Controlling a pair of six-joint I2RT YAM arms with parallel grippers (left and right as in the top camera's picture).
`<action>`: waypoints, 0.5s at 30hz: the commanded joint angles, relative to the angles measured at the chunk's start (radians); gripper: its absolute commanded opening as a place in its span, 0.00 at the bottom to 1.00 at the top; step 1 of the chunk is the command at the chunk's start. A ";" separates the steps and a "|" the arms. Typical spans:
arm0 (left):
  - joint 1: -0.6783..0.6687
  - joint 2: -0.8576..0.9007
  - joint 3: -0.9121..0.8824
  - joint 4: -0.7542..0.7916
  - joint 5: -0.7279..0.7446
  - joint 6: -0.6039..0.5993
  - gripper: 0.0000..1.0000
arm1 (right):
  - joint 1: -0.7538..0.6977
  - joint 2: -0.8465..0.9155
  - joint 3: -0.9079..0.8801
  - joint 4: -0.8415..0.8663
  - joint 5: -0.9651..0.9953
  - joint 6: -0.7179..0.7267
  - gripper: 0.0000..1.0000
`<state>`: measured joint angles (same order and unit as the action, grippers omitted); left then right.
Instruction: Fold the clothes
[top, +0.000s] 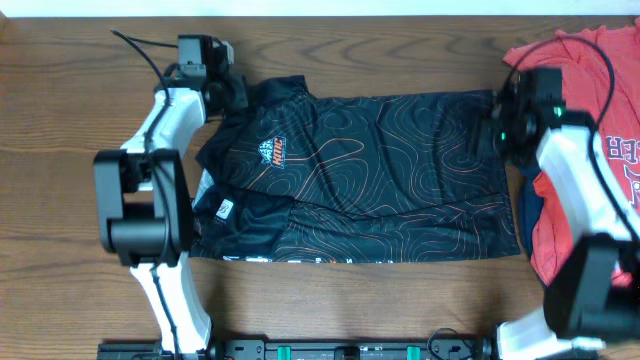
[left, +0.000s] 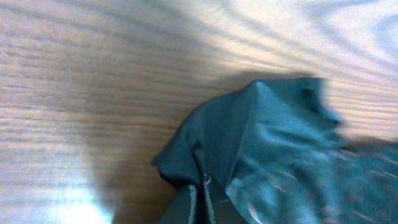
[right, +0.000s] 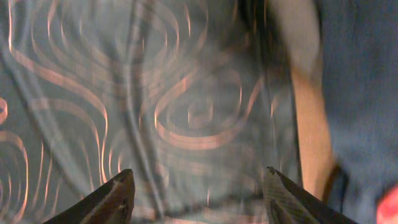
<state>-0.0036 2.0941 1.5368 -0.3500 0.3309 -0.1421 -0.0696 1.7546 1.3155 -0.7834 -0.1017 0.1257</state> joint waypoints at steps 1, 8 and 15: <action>0.002 -0.056 0.002 -0.035 0.043 -0.012 0.06 | 0.011 0.127 0.154 0.032 0.035 -0.019 0.68; 0.003 -0.056 0.002 -0.151 0.043 -0.012 0.06 | 0.009 0.414 0.415 0.110 0.128 0.001 0.69; 0.003 -0.056 0.002 -0.185 0.043 -0.012 0.06 | -0.004 0.572 0.477 0.218 0.130 0.069 0.68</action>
<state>-0.0036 2.0331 1.5364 -0.5262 0.3645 -0.1532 -0.0700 2.2932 1.7668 -0.5873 0.0116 0.1497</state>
